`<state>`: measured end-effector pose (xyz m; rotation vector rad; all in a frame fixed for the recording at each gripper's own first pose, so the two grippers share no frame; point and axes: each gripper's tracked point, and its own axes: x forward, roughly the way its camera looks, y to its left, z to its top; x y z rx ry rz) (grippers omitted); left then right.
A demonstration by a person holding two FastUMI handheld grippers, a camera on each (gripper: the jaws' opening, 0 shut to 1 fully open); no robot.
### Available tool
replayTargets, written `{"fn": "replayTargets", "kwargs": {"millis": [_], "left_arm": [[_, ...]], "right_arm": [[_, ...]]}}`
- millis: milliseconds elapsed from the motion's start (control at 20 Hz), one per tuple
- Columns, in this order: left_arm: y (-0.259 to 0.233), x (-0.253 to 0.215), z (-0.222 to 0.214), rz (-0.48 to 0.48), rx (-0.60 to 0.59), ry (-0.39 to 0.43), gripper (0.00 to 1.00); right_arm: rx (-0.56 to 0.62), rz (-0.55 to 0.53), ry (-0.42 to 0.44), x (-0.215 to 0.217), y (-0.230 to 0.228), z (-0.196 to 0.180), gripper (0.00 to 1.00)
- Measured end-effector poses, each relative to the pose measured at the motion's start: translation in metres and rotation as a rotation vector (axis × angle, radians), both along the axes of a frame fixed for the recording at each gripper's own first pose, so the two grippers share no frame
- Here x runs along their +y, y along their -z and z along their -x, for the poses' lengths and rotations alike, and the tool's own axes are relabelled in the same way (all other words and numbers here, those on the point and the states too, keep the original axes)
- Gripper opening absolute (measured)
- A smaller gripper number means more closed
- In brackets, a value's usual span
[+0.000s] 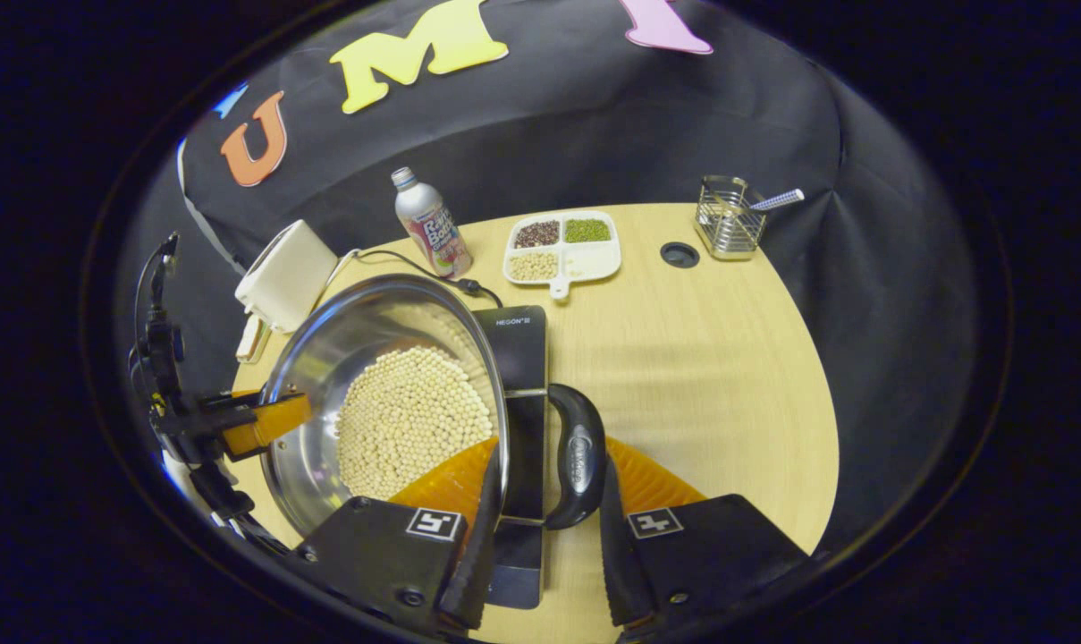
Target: First push the handle of the pot to place it horizontally, then grasp the pot with both hands and set it on the induction cooktop.
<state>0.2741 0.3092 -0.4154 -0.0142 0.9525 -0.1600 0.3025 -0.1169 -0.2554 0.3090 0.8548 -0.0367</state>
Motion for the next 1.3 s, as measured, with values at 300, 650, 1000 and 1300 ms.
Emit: {"fn": "replayTargets", "kwargs": {"millis": [300,650,1000,1300], "left_arm": [[-0.003,-0.003,0.004,-0.022,-0.004,-0.007,0.69],[-0.009,-0.002,0.005,-0.028,-0.033,-0.013,0.69],[-0.021,0.003,0.006,-0.052,-0.084,-0.009,0.75],[-0.064,0.027,0.011,-0.082,-0.210,-0.077,0.98]], "right_arm": [[0.008,-0.022,-0.015,0.002,0.011,-0.013,0.51],[-0.018,-0.027,-0.024,-0.002,0.017,-0.017,0.54],[-0.080,0.059,-0.008,-0.011,0.009,-0.022,0.71],[-0.239,0.231,-0.058,-0.010,-0.047,-0.019,0.77]]}}
